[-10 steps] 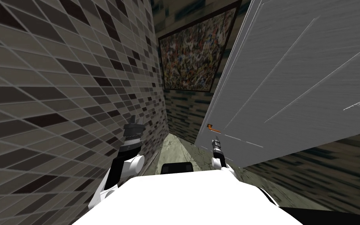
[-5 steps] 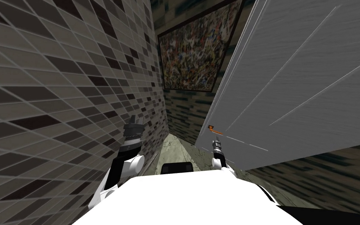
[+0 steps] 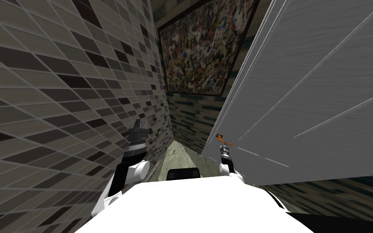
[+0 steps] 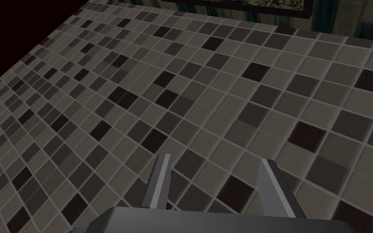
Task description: Pull the door open
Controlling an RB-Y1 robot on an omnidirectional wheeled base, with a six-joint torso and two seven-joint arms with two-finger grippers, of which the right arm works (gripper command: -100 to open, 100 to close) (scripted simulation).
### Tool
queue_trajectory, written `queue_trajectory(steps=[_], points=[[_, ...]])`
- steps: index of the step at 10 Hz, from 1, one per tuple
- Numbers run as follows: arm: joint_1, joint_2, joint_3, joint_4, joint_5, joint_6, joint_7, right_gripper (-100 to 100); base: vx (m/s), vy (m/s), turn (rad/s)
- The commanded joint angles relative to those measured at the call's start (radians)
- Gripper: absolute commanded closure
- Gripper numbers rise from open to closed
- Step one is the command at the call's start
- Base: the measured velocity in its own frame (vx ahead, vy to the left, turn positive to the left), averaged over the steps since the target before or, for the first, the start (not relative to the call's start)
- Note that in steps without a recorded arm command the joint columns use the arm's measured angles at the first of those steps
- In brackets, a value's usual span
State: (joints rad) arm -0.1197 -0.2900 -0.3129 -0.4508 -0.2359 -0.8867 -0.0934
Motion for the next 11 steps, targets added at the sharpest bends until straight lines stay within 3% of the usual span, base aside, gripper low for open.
queue_trajectory(steps=[1,4,5,11], points=[[0.000,0.001,-0.003,-0.002,-0.002,0.003,0.003,-100,0.174,-0.139,0.026],[-0.001,0.001,-0.005,0.000,-0.003,0.003,0.005,-100,0.162,-0.091,0.021],[-0.001,0.001,-0.005,0.000,-0.003,0.003,0.005,100,-0.014,0.003,-0.006],[0.000,0.002,0.006,-0.001,0.005,0.004,-0.001,100,-0.038,0.006,0.003]])
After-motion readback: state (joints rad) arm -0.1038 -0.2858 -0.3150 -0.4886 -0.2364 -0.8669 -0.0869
